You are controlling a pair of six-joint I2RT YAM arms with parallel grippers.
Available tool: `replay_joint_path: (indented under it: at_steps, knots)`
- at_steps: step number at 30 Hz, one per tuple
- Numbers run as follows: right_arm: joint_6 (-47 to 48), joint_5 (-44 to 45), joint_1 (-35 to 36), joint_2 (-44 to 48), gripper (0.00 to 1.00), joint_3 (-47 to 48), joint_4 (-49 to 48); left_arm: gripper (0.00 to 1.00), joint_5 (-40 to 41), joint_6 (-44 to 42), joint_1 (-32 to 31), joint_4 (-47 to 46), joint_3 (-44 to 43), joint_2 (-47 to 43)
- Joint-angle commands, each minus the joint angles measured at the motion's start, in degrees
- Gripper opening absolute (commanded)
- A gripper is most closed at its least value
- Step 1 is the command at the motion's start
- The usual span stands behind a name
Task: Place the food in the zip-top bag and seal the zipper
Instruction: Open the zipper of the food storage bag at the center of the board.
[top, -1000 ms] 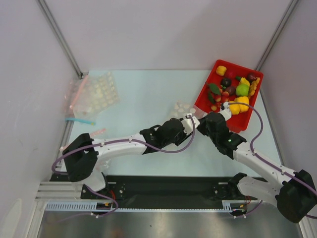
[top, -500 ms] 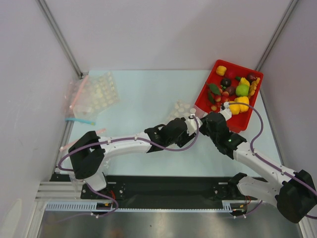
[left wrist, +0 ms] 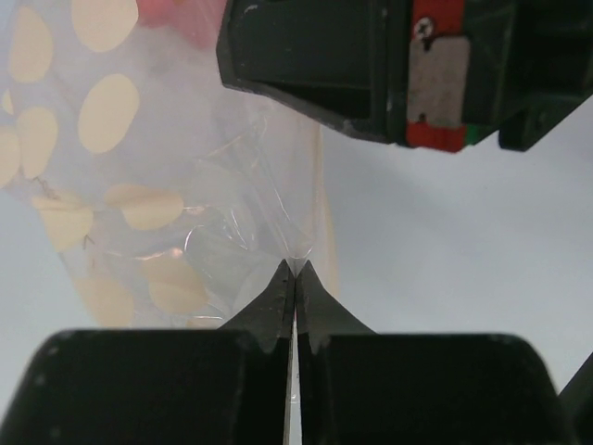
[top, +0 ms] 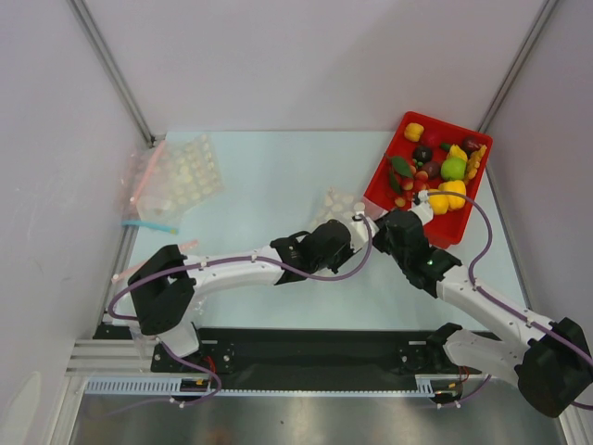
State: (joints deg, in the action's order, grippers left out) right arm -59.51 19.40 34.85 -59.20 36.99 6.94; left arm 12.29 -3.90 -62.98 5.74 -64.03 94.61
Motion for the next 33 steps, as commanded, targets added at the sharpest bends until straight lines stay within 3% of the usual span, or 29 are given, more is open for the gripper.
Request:
replay_joint_path:
  at_steps: [1,2,3,5,7,13,18,23,28,32,33]
  knots:
    - [0.9,0.7,-0.1,1.4,0.22,0.8,-2.6,0.0,0.4,2.7,1.1,-0.6,-1.1,-3.2]
    - [1.0,1.3,-0.1,1.8,0.5,0.6,-2.5,0.01,-0.7,3.5,2.0,-0.4,-0.9,-3.5]
    - [1.1,1.9,0.0,2.1,0.62,0.3,-2.6,0.0,-3.7,4.2,3.0,-0.3,-0.7,-4.0]
    - [3.8,2.8,-0.1,3.6,0.84,-1.3,-4.6,0.0,-8.1,8.0,6.5,-0.6,0.4,-5.6]
    - [7.2,0.3,-0.1,5.0,0.89,-3.0,-10.2,0.0,-13.9,9.9,8.7,-2.4,2.4,-7.1]
    - [19.5,-8.0,-0.1,10.9,0.85,-10.4,-22.2,0.0,-20.7,15.6,12.3,-7.2,6.9,-13.5]
    - [25.6,-20.9,-0.1,11.0,0.73,-13.9,-31.9,0.0,-26.8,19.4,13.3,-9.7,8.3,-15.2]
    - [26.1,-24.8,0.0,9.5,0.72,-13.8,-33.9,0.0,-26.1,20.2,14.1,-9.6,8.8,-15.7]
    - [26.5,-23.1,0.1,11.4,0.88,-14.0,-33.1,0.0,-23.2,21.4,15.0,-8.2,8.8,-15.6]
    - [27.6,-23.4,0.6,13.5,0.83,-15.0,-34.1,0.0,-23.8,22.5,15.9,-8.9,9.5,-16.2]
    - [27.8,-23.4,0.7,13.7,0.77,-15.2,-34.3,0.0,-23.6,22.6,16.0,-9.0,9.8,-16.4]
